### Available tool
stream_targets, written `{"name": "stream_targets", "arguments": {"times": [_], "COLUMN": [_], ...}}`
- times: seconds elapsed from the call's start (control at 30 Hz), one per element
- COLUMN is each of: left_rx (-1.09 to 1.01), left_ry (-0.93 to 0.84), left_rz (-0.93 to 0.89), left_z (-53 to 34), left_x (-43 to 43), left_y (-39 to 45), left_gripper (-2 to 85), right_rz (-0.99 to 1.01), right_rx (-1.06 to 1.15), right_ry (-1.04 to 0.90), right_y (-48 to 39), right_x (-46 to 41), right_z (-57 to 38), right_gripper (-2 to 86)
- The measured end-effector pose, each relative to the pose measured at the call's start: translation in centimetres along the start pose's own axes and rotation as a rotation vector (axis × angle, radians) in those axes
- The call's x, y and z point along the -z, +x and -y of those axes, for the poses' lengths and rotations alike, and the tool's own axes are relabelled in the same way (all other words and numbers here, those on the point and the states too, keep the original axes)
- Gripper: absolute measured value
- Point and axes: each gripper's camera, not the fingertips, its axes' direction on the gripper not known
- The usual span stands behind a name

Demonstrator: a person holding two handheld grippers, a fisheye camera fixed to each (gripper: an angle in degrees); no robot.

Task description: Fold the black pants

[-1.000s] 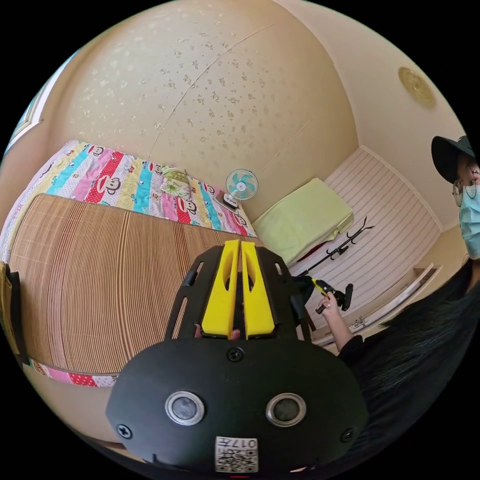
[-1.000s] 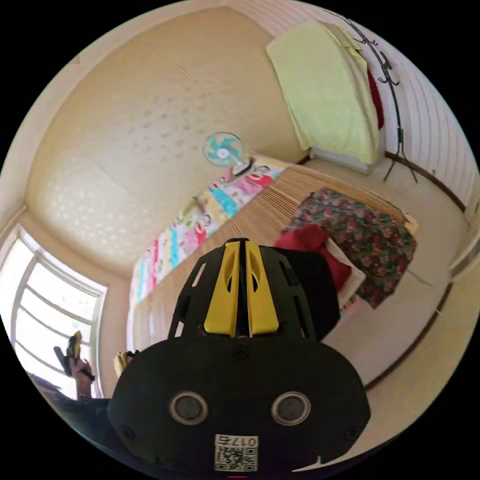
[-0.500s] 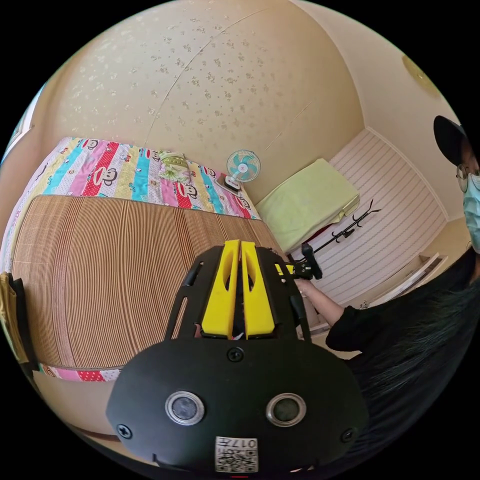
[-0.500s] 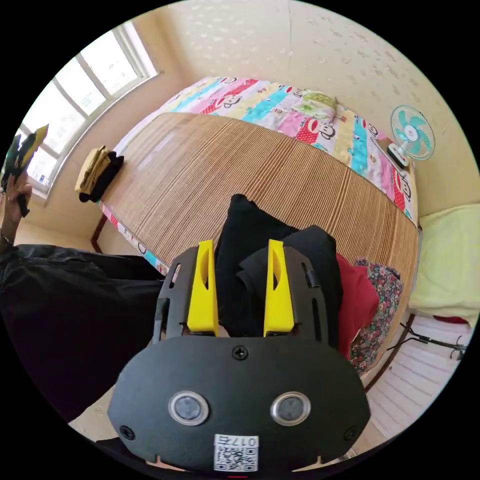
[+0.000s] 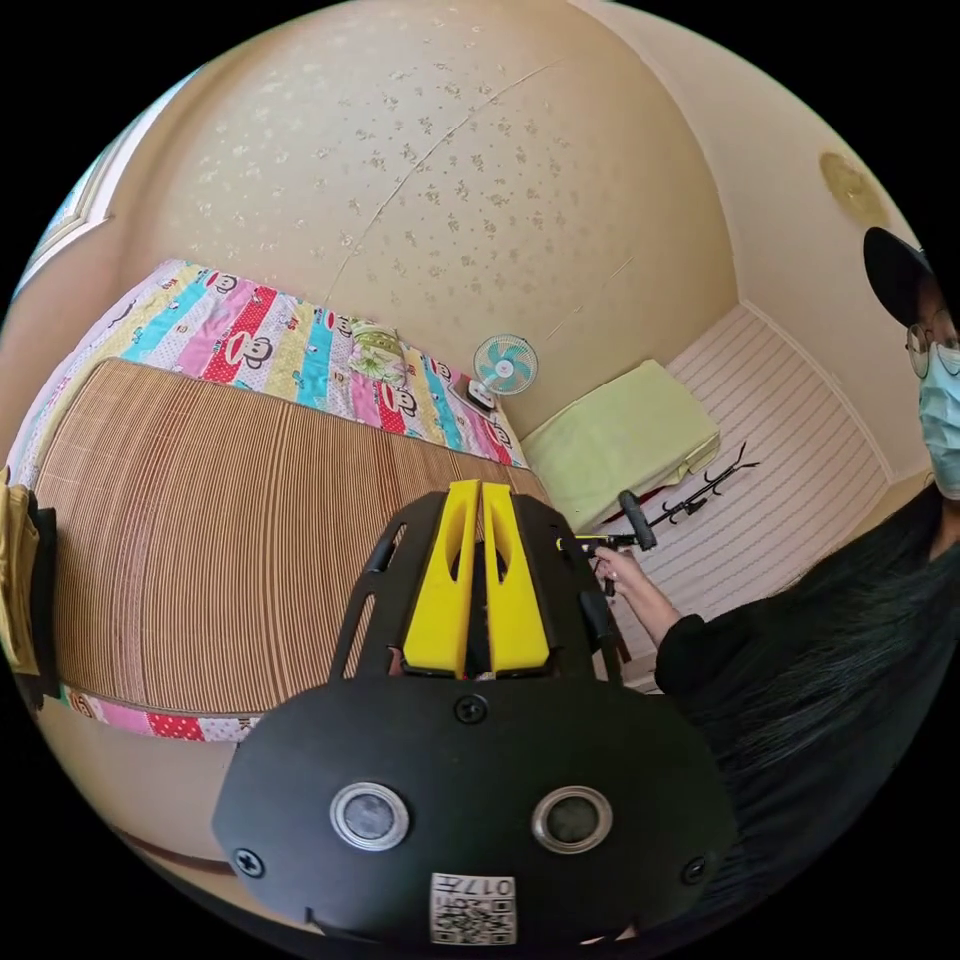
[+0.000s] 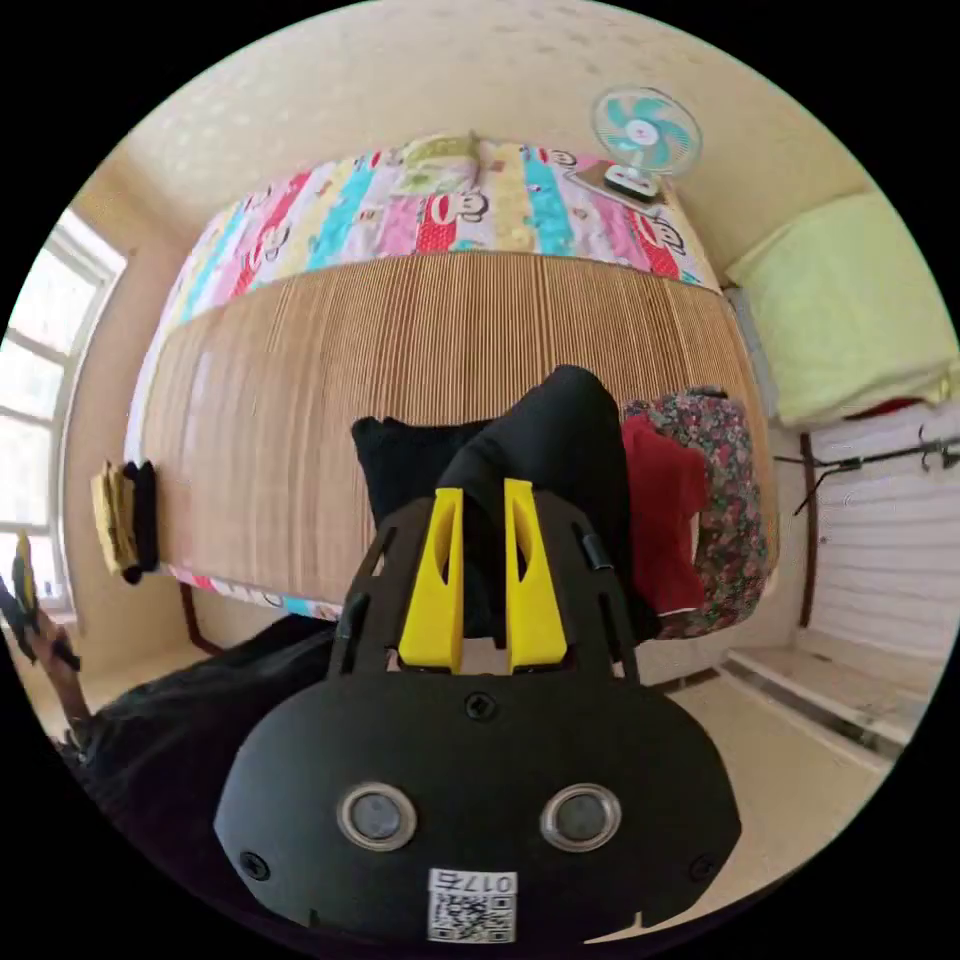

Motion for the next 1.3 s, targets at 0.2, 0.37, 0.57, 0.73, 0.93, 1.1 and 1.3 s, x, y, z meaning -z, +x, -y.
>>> {"name": "stream_targets", "arguments": {"times": [0.2,0.37,0.57,0.73,0.93,1.1,1.3], "left_rx": [-0.066,-0.156,-0.24,-0.206,-0.003,0.107,0.18], "left_ry": [-0.084,-0.223,-0.425,-0.478,-0.436,-0.655,-0.317], "left_rz": [-0.204,-0.394,-0.42,-0.435,-0.789,-1.081,-1.651], "left_z": [2.7,4.8,6.4,8.2,15.4,20.3,21.5], "left_x": [-0.5,-2.9,-3.6,-2.4,-1.8,-3.7,4.6], "left_y": [1.7,5.1,8.4,7.9,4.7,5.6,7.4], "left_gripper": [-0.6,3.7,11.2,13.6,18.1,23.3,5.5], "right_rz": [0.62,0.634,0.819,0.951,0.951,1.004,1.015], "right_rx": [-0.248,-0.079,0.092,0.347,0.678,0.761,0.722], "right_ry": [0.613,0.741,0.811,0.948,0.997,1.053,1.044], "right_y": [11.1,7.6,0.5,-3.1,-8.9,-11.3,-12.6], "right_x": [13.0,18.9,21.9,29.7,40.0,44.2,44.3], "right_z": [-17.7,-24.8,-30.8,-37.0,-43.4,-45.7,-46.0], "right_gripper": [3.6,2.4,2.0,2.2,2.2,2.1,2.1]}}
